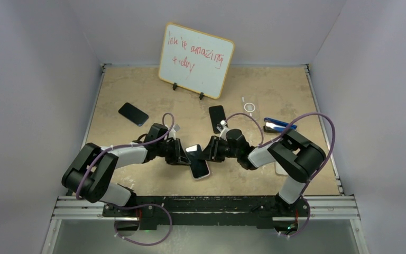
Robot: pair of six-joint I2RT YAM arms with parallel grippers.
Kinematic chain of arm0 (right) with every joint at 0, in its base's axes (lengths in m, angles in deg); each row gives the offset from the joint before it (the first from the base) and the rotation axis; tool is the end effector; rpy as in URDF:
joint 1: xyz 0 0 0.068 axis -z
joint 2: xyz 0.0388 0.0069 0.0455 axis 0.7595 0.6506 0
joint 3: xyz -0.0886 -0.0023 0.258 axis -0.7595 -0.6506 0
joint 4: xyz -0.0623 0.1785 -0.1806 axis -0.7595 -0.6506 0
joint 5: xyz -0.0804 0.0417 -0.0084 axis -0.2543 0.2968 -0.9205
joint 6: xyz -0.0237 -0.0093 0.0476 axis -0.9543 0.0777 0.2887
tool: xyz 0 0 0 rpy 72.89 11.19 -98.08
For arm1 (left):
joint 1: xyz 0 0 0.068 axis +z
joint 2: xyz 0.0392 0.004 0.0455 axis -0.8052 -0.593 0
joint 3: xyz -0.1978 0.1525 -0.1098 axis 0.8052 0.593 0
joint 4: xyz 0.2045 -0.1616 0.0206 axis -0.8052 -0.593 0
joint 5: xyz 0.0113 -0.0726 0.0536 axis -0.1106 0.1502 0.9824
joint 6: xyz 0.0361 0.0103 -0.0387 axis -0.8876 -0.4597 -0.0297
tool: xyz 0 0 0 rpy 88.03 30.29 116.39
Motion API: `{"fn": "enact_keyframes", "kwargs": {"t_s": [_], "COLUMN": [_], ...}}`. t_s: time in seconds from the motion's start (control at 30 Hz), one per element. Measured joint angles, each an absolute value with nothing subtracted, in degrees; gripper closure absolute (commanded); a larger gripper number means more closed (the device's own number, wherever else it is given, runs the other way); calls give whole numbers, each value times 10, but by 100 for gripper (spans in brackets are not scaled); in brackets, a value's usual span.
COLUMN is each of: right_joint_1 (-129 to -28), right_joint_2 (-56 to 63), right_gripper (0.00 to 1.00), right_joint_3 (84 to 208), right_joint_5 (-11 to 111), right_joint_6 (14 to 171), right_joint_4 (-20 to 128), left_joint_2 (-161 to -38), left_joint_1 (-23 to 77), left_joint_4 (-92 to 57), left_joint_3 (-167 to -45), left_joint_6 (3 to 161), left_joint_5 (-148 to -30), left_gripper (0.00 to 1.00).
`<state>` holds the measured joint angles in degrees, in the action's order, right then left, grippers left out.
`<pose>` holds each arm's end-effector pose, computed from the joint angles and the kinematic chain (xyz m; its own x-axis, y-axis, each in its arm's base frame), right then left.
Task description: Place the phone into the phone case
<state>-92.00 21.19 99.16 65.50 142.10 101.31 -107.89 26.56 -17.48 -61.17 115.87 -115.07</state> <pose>0.2106 0.2125 0.1214 -0.9026 0.2108 -0.3754 -0.2444 0.4671 0.8497 0.2031 -0.1263 0.1237 -0.9824 -0.1609 -0.0944 -0.0384 0.6698 -0.7415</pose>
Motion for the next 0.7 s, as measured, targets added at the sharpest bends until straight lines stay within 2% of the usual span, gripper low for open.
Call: {"fn": "enact_keyframes", "kwargs": {"t_s": [0.2,0.3,0.33,0.4,0.53,0.7], "right_joint_1": [-919,-919,-917,-917,-917,-911], "right_joint_2": [225,227,227,227,223,165], "right_gripper": [74,92,98,100,100,100], "right_joint_3": [982,980,979,979,976,971], "right_joint_5": [657,658,663,675,680,690], "right_joint_6": [1434,1440,1448,1454,1459,1460], "right_joint_4": [1042,1051,1057,1073,1084,1064], "left_joint_2": [-1079,-1078,-1077,-1072,-1049,-971], "left_joint_1": [266,266,266,268,264,277], "left_joint_4": [-172,-171,-172,-178,-192,-251], "left_joint_3": [-610,-609,-608,-606,-607,-643], "left_joint_6": [1163,1165,1165,1165,1162,1155], "left_joint_5": [-1153,-1153,-1153,-1151,-1152,-1174], "left_gripper": [90,90,87,76,48,26]}}
